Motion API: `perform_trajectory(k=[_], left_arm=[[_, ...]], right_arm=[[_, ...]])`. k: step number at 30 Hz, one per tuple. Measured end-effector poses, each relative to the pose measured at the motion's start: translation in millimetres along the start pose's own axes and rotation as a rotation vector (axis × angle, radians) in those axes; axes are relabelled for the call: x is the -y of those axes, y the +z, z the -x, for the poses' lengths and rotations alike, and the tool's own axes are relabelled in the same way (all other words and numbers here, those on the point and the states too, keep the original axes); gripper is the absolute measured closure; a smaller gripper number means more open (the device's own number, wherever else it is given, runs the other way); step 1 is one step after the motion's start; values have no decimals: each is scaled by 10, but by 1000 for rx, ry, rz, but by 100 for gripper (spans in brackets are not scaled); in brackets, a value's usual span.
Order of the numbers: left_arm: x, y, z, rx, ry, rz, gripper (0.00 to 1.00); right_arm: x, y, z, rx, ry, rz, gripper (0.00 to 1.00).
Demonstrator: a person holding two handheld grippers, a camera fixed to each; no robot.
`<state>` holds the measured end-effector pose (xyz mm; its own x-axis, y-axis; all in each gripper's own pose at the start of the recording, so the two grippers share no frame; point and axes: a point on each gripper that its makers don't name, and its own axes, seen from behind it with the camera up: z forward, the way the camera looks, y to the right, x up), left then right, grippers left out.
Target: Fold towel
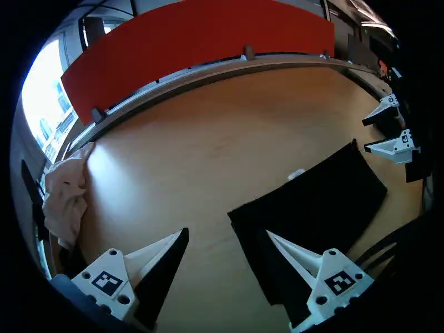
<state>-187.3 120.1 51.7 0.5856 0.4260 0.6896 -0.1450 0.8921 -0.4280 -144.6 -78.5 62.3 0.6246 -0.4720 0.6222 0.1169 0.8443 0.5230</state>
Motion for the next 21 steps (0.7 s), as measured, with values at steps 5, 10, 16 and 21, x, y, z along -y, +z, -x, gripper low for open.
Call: perform_trajectory(k=[5,10,16,21], left_arm=[[-30,-76,45,-1,-20,13,8],[-73,-176,145,1,-41,19,8],[-148,-335,307,7,-68,23,8],[-228,-467,474,15,-97,25,8]], right_arm=[[59,-81,-3,-12,0,-11,6],[173,-195,20,-29,9,-24,6],[321,-354,114,-39,20,-34,6],[449,-490,233,-38,30,-40,6]])
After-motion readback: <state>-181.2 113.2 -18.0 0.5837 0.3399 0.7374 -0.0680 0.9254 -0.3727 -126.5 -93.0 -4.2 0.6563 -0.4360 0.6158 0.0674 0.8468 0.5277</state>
